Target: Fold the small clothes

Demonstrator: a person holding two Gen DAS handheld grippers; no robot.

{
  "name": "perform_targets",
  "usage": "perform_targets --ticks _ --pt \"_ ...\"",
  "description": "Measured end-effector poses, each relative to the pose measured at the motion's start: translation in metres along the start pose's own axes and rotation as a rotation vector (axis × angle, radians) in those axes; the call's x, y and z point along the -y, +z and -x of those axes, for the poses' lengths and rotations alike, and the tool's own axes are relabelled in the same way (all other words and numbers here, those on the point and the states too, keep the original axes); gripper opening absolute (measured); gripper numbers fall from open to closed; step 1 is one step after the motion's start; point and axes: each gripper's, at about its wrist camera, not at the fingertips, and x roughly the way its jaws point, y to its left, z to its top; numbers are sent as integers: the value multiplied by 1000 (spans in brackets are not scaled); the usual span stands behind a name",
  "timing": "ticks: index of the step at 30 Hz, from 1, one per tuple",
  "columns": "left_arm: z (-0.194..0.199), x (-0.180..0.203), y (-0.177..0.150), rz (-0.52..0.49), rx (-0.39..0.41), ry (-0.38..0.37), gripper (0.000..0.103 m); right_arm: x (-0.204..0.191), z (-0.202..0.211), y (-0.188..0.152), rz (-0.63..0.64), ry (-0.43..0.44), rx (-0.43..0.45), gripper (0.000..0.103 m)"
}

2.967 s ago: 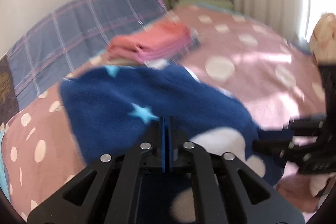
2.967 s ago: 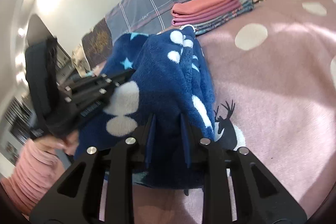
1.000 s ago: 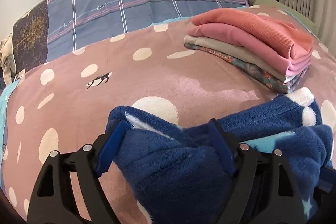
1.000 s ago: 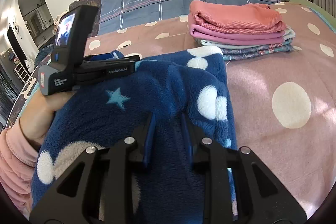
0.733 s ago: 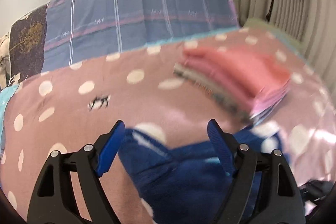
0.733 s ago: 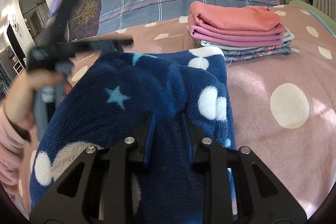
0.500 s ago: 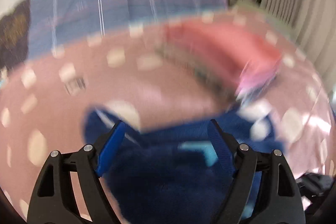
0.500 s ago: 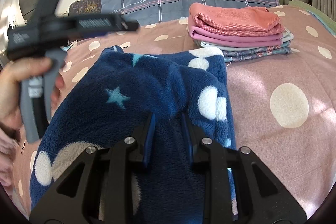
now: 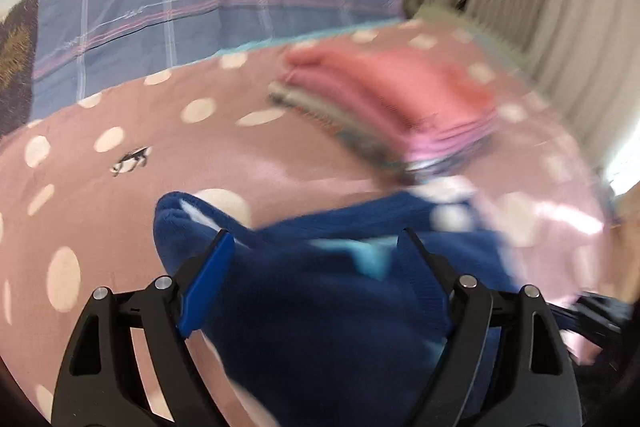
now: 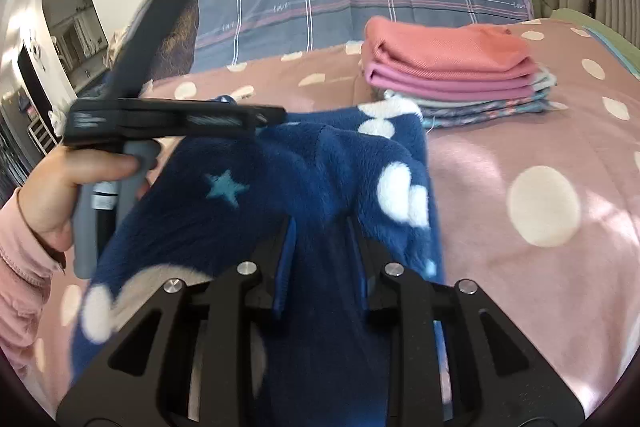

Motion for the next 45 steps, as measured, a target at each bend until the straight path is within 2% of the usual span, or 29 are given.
perform_targets --ticks 2,5,6,8,9,13,17,21,25,28,32,38,45 --pt "26 9 -16 6 -8 -83 86 2 22 -4 -32 24 25 25" --pt "24 27 -48 -39 -75 -110 90 -8 44 -14 26 26 43 31" --pt "16 31 -60 -53 -103 -110 90 -10 37 -22 49 -5 4 33" --pt "2 43 -81 -136 -55 -17 94 -8 21 -33 47 1 -33 33" --pt "0 44 -86 -118 -23 -12 94 -2 16 -36 13 24 -33 33" --pt "2 44 -87 -94 -16 -5 95 7 15 -34 -42 65 -41 33" --pt "19 54 -80 -104 -31 36 95 3 15 -35 -18 60 -42 33" --pt "56 70 -75 -83 -2 -27 98 5 16 -37 -37 76 -38 33" --pt "88 96 -77 -141 60 14 101 3 20 -41 -32 67 -31 33" --pt "105 107 -80 -162 97 3 101 2 20 -41 -29 65 -29 33" --pt "115 115 -82 -183 124 22 101 2 24 -41 -33 65 -25 33" --pt "126 114 -89 -183 134 23 101 7 56 -45 -74 86 12 33" --pt "133 127 -93 -196 140 23 102 0 71 -48 -50 47 13 33"
